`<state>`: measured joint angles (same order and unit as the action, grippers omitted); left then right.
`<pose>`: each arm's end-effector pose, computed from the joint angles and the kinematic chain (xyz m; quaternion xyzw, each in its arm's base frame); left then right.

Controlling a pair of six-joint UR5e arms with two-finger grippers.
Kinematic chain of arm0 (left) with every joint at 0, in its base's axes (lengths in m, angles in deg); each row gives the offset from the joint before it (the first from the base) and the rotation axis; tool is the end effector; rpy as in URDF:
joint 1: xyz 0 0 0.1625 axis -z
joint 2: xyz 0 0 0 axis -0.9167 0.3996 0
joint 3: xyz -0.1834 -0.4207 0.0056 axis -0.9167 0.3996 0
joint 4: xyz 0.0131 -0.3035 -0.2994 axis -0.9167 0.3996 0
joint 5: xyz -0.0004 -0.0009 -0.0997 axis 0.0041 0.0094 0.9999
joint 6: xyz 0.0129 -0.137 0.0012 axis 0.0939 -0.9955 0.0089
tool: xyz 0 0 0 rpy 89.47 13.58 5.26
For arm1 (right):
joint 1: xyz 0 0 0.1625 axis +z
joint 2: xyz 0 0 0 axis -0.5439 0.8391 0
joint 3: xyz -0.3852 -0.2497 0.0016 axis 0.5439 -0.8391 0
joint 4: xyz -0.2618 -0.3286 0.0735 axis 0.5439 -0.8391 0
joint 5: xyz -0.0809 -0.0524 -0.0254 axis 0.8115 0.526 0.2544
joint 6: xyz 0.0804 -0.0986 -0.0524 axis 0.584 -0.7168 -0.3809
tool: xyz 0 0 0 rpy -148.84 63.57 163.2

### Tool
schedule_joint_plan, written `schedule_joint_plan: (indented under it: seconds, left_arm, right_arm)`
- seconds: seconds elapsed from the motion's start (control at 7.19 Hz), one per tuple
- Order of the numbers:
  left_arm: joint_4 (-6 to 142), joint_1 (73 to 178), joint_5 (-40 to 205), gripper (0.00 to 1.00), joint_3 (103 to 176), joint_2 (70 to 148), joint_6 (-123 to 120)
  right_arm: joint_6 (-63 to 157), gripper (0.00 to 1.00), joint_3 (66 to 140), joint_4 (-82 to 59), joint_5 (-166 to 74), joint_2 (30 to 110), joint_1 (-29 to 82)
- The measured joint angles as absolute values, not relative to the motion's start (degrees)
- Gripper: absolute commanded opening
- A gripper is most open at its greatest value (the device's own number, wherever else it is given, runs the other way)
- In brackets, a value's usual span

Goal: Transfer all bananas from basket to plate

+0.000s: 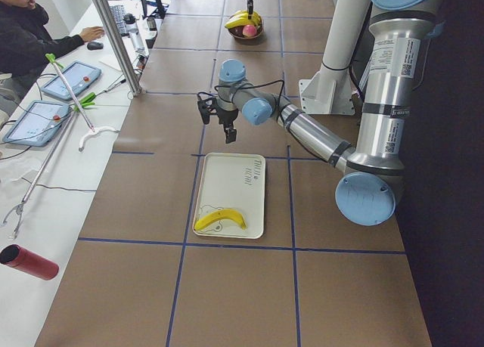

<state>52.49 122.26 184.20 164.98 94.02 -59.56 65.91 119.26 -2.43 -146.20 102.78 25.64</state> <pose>0.2526 -0.4752 0.4278 -0.0095 0.4349 -0.1996 0.8780 -0.1809 -0.4082 0.6204 0.0471 -0.3610 -0.0373 0.9306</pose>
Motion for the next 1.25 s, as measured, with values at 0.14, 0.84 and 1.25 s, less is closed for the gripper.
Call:
schedule_joint_plan:
  seconds: [0.14, 0.84, 1.25]
  left_arm:
    - [52.49, 122.26, 184.20, 1.00, 164.97, 94.04, -59.56]
    - [52.49, 122.26, 184.20, 1.00, 164.97, 94.02, -59.56]
    - [52.49, 122.26, 184.27, 1.00, 165.05, 94.05, -59.56]
  right_arm:
    - [65.90, 0.24, 119.19, -2.47, -146.24, 102.77, 25.63]
    - [65.88, 0.01, 119.99, -2.25, -146.64, 102.95, 27.16]
    - [65.82, 0.00, 125.94, -2.59, -149.27, 104.12, 34.02]
